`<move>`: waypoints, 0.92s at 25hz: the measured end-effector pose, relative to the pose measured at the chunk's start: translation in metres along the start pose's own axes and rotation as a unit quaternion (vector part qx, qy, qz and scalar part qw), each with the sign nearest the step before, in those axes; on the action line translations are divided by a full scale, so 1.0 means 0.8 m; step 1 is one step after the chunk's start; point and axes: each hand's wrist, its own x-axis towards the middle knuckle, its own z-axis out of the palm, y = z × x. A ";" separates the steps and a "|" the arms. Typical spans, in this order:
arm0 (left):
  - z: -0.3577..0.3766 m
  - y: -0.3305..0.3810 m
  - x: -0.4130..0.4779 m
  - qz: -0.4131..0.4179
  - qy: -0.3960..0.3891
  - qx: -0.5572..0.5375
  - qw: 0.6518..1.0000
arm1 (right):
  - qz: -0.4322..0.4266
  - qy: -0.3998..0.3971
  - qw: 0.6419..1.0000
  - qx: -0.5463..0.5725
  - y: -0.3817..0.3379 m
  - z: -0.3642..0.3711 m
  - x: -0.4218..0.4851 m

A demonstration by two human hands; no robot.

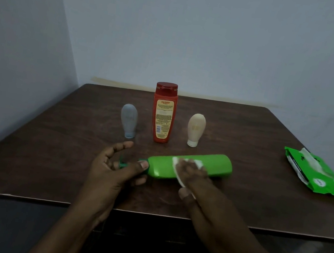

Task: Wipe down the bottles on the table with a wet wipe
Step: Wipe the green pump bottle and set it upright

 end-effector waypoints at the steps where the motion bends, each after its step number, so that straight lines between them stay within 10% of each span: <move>1: 0.004 0.010 -0.005 0.021 0.013 0.022 0.999 | 0.010 -0.009 0.997 0.079 -0.012 -0.005 -0.001; 4: 0.026 0.054 -0.016 0.134 0.013 0.116 0.984 | 0.143 0.134 0.926 0.323 -0.024 -0.033 0.007; 8: 0.070 0.121 -0.011 0.287 -0.026 0.282 0.915 | 0.164 0.163 0.719 0.655 0.005 -0.062 0.016; 14: 0.147 0.159 0.017 0.359 -0.093 0.493 0.787 | 0.239 0.190 0.622 0.721 0.022 -0.061 0.006; 23: 0.139 0.095 0.033 0.278 -0.135 0.265 0.913 | 0.268 0.155 0.587 0.748 0.030 -0.051 0.004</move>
